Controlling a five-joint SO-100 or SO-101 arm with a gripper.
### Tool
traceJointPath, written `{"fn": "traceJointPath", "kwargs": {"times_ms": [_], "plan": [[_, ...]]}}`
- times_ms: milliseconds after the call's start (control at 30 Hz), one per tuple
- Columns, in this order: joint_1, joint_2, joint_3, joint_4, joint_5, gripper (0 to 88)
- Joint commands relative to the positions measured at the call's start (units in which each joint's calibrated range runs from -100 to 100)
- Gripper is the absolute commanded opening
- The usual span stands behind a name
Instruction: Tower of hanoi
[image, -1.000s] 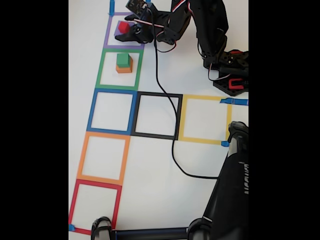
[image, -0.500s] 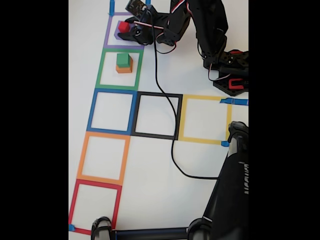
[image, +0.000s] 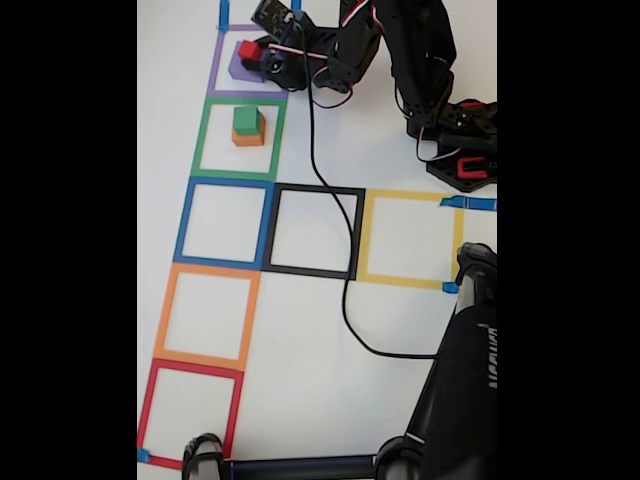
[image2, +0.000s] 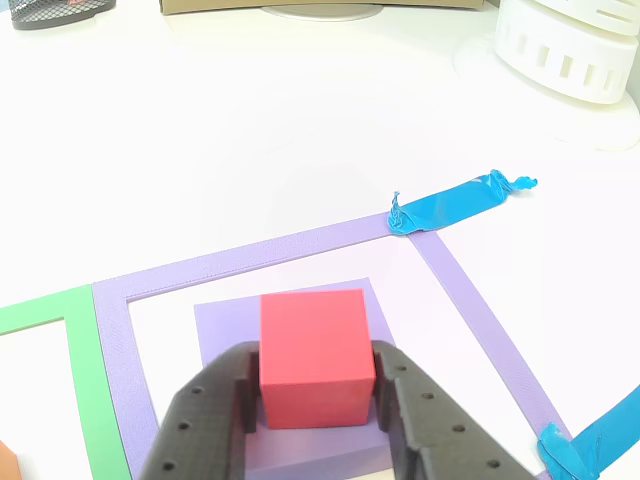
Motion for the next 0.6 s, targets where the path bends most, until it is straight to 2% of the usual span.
{"fn": "traceJointPath", "kwargs": {"times_ms": [0, 200, 300, 467, 567], "plan": [[-0.9, -1.1, -0.5, -1.3, 0.4, 3.0], [-2.3, -4.1, 0.1, -0.5, 0.4, 2.7], [-3.5, -8.5, 0.8, 3.4, 0.4, 2.7], [-5.5, -20.7, 0.8, 17.1, 0.4, 1.4], [-6.5, -29.5, -1.1, 29.0, 0.4, 1.3]]}}
